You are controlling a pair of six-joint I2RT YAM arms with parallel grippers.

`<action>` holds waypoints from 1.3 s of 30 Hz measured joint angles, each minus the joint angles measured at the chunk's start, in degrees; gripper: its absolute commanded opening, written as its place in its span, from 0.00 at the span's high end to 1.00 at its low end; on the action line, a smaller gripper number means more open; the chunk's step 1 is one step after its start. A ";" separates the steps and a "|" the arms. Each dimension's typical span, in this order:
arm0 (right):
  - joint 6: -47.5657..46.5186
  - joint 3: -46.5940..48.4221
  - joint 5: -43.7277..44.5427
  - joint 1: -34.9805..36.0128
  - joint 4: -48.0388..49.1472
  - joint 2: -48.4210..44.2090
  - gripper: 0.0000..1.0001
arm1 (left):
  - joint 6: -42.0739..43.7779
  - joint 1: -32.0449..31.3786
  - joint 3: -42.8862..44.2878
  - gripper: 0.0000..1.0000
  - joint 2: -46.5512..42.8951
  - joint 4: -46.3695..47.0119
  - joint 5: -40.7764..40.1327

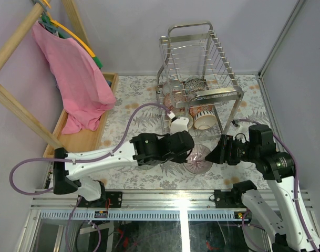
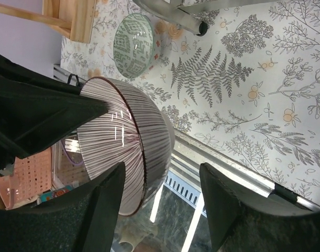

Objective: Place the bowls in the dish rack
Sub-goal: Pick up the bowl from the center of the board, then place the bowl in the dish rack.

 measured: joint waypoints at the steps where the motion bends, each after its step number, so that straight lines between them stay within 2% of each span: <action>1: -0.09 0.00 0.22 0.00 -0.17 -0.17 0.39 | 0.33 -0.02 1.27 1.00 1.01 -0.02 0.13; 3: -0.37 0.00 0.52 0.00 -0.63 -0.50 0.41 | 0.68 -0.09 2.91 1.00 2.56 0.09 0.35; 6: -0.74 0.07 1.68 0.00 -1.70 -0.74 0.31 | 1.42 -0.22 5.25 1.00 4.83 -0.07 0.61; 12: -1.11 3.54 4.68 0.04 -4.85 -1.11 0.21 | 2.12 -0.24 8.98 1.00 6.99 -2.16 -0.11; 16: -0.35 13.18 6.73 0.04 -7.63 -2.45 0.19 | 2.56 -0.33 9.73 1.00 4.24 -4.70 -2.60; 20: 0.79 21.42 7.48 0.04 -9.09 -3.02 0.19 | 4.00 -0.33 10.38 1.00 -2.34 -8.04 -6.10; 23: 1.84 25.40 7.76 0.04 -9.44 -3.13 0.19 | 7.30 -0.35 14.60 1.00 -5.92 -9.35 -10.32; 28: 4.81 26.43 7.80 0.04 -10.47 -3.34 0.20 | 21.29 -0.52 23.19 1.00 -8.11 -2.34 -21.09; 32: 7.17 27.36 7.82 0.04 -11.32 -4.24 0.20 | 37.77 -0.48 24.85 1.00 -7.54 10.97 -28.59; 33: 7.63 27.58 7.80 0.04 -11.34 -4.57 0.20 | 44.54 -0.26 25.64 1.00 -6.19 16.44 -30.71; 39: 10.71 27.61 7.61 0.04 -11.30 -6.05 0.20 | 57.35 5.07 33.92 1.00 2.23 24.76 -31.52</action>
